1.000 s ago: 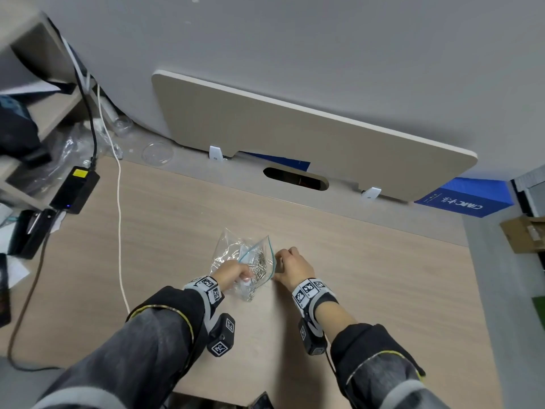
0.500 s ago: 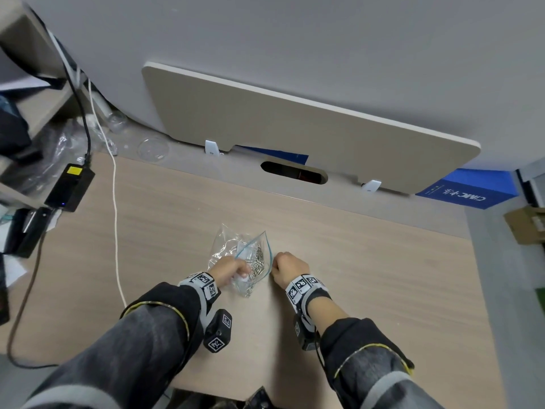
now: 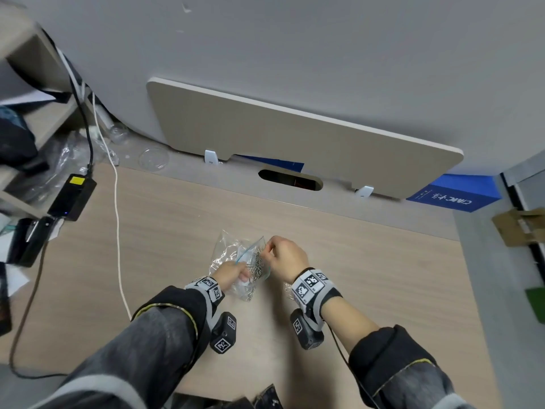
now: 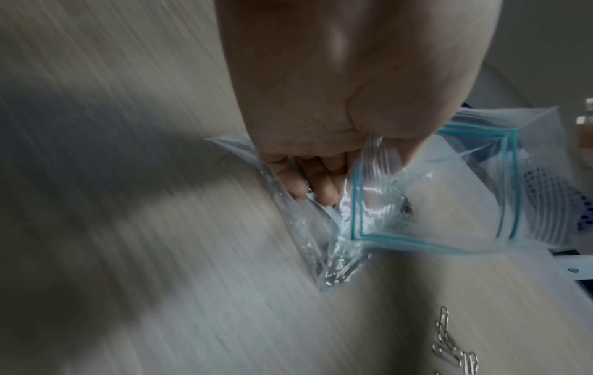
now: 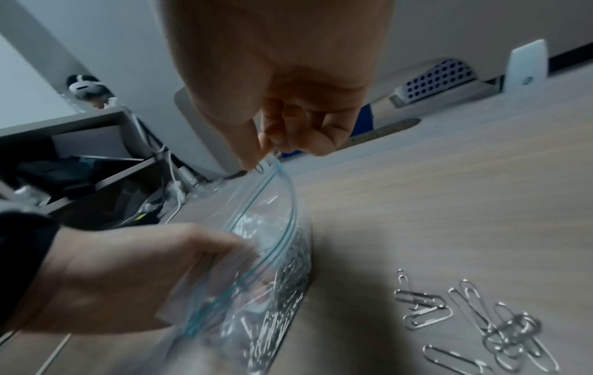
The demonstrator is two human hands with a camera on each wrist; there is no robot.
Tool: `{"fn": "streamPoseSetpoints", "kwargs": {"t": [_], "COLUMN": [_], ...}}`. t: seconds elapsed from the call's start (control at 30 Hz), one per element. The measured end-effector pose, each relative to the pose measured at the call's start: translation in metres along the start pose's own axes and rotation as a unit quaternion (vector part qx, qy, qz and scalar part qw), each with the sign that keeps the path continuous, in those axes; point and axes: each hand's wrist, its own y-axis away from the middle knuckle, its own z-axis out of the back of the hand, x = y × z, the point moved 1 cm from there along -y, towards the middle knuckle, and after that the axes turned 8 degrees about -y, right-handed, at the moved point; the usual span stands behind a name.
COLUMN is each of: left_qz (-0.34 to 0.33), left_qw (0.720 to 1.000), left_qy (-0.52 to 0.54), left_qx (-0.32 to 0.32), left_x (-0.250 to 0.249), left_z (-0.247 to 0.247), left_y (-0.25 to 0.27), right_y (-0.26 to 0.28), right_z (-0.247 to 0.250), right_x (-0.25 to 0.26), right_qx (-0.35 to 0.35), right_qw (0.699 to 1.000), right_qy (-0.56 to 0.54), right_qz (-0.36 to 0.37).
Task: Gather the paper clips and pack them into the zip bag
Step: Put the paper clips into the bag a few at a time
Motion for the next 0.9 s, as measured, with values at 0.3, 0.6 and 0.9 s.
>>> {"fn": "streamPoseSetpoints", "kwargs": {"t": [0.3, 0.6, 0.9], "left_qz": [-0.007, -0.024, -0.028], "left_qw": [1.000, 1.000, 1.000], "left_qy": [0.006, 0.002, 0.000], "left_qx": [-0.004, -0.004, -0.012], "left_x": [0.002, 0.006, 0.008], "left_z": [-0.001, -0.002, -0.004], "left_y": [-0.004, -0.009, -0.012], "right_y": [0.006, 0.039, 0.045], "right_z": [0.011, 0.009, -0.039], "right_x": [-0.011, -0.114, -0.105], "right_qx": [-0.071, 0.051, 0.011], "right_qw": [0.992, 0.980, 0.977], "right_qy": [-0.099, 0.061, -0.018], "right_qz": [-0.035, -0.183, -0.214]}}
